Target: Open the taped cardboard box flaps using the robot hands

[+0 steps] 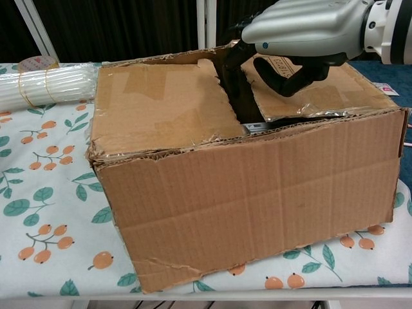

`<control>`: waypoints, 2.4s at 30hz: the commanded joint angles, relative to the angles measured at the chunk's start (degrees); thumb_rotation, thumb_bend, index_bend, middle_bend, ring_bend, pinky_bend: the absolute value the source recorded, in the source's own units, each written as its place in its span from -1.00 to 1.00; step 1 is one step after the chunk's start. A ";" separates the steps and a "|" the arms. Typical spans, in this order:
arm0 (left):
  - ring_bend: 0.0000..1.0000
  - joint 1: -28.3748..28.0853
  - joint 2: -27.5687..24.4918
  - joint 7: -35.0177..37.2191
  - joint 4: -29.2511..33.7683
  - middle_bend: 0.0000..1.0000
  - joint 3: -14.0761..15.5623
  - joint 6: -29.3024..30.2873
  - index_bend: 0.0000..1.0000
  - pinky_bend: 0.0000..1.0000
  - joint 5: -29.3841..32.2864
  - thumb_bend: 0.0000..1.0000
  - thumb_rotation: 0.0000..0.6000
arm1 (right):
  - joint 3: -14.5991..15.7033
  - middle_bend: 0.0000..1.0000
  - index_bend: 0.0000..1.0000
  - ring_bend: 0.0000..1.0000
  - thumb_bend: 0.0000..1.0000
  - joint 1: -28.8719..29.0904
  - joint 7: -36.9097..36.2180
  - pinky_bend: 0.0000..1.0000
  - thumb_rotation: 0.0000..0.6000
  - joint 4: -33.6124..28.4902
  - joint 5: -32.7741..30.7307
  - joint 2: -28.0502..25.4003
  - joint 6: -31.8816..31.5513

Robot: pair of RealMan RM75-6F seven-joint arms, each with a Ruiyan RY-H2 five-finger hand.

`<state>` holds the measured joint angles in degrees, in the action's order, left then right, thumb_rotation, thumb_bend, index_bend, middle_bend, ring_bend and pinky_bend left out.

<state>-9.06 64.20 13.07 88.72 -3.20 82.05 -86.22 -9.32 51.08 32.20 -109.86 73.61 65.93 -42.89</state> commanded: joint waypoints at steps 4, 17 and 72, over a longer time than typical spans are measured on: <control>-0.82 -0.04 0.13 -0.04 0.16 -0.73 -0.04 -0.05 -0.77 -0.59 0.14 -1.00 -0.34 | 0.95 -0.34 -0.09 -1.00 0.80 0.07 0.54 -1.00 1.00 -1.36 -1.13 -2.20 -0.54; -0.82 -0.91 0.46 -0.31 0.08 -0.73 -0.46 -0.65 -0.77 -0.59 0.06 -1.00 -0.35 | -0.69 -0.30 -0.06 -1.00 0.79 -2.40 -4.64 -1.00 1.00 -5.65 1.64 -9.81 -6.44; -0.82 -3.70 1.82 -8.55 3.12 -0.74 -0.59 -1.91 -0.80 -0.59 0.04 -1.00 -0.36 | -2.26 -1.00 -1.00 -1.00 -0.98 -13.19 -10.38 -1.00 1.00 9.18 21.60 -2.27 -18.69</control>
<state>-12.90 66.05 4.68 92.12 -3.78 79.83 -85.98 -9.22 32.43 14.75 -104.62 97.24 55.23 -67.48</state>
